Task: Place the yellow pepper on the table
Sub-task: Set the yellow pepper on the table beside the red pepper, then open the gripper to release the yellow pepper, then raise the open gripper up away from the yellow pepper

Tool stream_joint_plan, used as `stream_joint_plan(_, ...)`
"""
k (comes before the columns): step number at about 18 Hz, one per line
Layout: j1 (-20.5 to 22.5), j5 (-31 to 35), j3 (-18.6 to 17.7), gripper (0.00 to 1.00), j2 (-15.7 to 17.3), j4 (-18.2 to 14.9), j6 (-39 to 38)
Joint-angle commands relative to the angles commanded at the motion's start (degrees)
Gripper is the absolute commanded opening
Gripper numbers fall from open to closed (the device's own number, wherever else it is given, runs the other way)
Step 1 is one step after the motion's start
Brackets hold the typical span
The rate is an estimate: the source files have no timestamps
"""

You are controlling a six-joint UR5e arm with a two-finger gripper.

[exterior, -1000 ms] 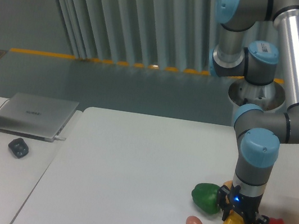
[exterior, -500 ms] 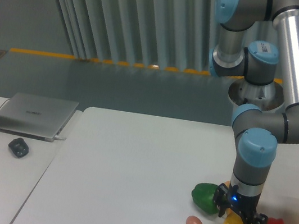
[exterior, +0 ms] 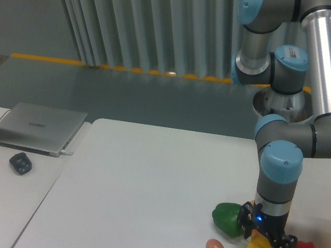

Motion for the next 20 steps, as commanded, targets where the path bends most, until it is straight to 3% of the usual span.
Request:
stream_joint_plan(8,1.58,2.47,1.59,1.00,5.35,-2.45,4.03)
stream_joint_plan(20,10.19,6.94,1.06,1.00,13.27,-14.49,35.84)
